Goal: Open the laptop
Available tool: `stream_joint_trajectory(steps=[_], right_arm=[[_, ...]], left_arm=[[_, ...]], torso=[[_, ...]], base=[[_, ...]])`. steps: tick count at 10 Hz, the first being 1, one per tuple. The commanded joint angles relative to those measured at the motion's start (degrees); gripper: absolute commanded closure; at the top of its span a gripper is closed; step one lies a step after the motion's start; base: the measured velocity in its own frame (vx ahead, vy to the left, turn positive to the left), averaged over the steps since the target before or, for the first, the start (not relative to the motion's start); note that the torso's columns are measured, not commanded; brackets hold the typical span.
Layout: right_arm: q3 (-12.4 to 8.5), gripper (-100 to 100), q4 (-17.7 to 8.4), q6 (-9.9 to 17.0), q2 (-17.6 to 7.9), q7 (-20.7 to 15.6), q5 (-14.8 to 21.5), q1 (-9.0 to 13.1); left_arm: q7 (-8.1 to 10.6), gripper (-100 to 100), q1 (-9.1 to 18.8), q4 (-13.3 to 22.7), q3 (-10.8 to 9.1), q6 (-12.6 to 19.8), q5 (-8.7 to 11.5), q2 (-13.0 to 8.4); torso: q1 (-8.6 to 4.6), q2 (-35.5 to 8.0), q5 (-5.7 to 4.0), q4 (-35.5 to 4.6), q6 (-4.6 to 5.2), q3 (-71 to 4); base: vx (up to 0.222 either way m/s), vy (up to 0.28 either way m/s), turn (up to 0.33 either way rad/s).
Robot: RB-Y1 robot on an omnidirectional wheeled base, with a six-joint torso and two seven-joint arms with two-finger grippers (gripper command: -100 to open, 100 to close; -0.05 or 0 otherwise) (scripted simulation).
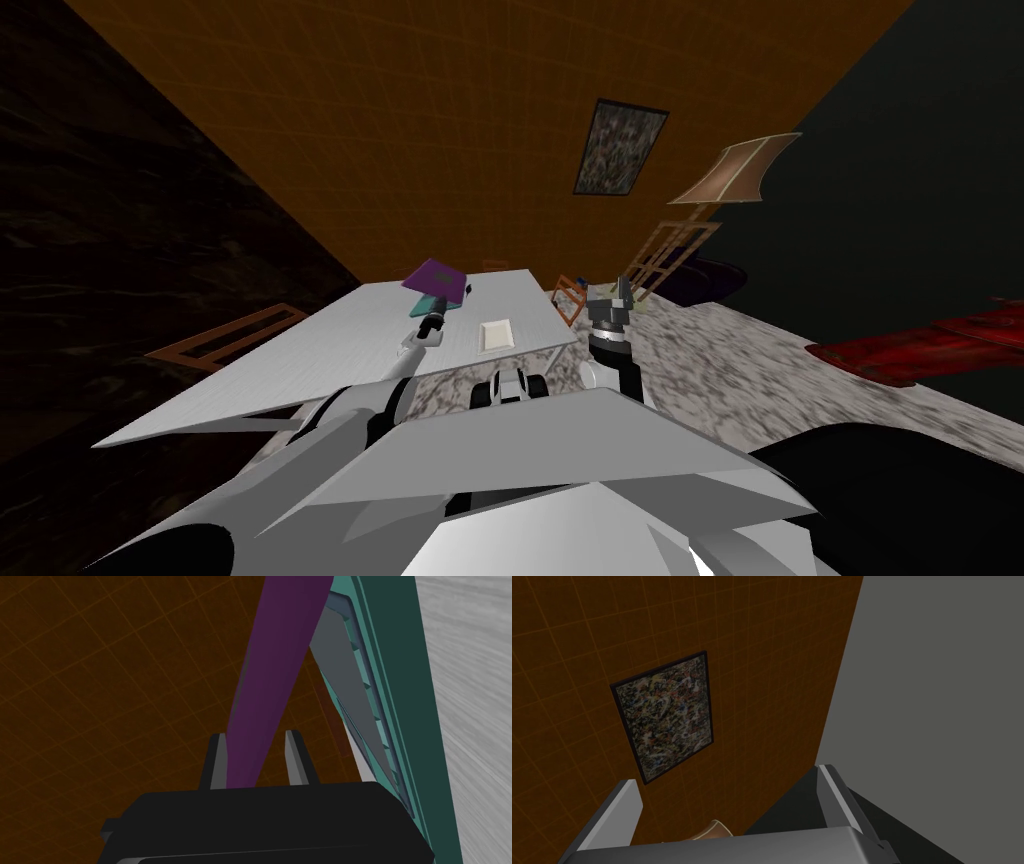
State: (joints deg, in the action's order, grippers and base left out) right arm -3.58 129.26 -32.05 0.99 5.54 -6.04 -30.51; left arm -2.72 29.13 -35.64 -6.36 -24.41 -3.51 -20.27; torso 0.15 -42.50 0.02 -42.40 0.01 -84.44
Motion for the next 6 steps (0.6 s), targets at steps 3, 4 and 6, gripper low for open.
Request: stream_joint_trajectory(steps=[3,4,6], right_arm=[[0.0,0,0.0,0.0,0.0,0.0,0.0,0.0],[0.0,0,0.0,0.0,0.0,0.0,0.0,0.0],[0.0,0,0.0,0.0,0.0,0.0,0.0,0.0]], left_arm=[[4.61,100,0.1,-0.1,-1.15,-0.7,3.4,3.6],[5.51,100,0.2,-0.1,-1.37,-0.8,4.1,4.4],[8.2,100,0.3,0.0,-2.05,-1.2,6.2,6.6]], torso=[[-0.1,0.2,-0.01,0.1,-0.08,-0.1],[-0.16,0.2,-0.05,0.1,-0.07,-0.1],[-0.15,0.2,-0.01,0.1,0.05,-0.1]], base=[[-0.015,0.108,-0.017],[-0.009,0.099,-0.009],[-0.017,0.124,-0.024]])
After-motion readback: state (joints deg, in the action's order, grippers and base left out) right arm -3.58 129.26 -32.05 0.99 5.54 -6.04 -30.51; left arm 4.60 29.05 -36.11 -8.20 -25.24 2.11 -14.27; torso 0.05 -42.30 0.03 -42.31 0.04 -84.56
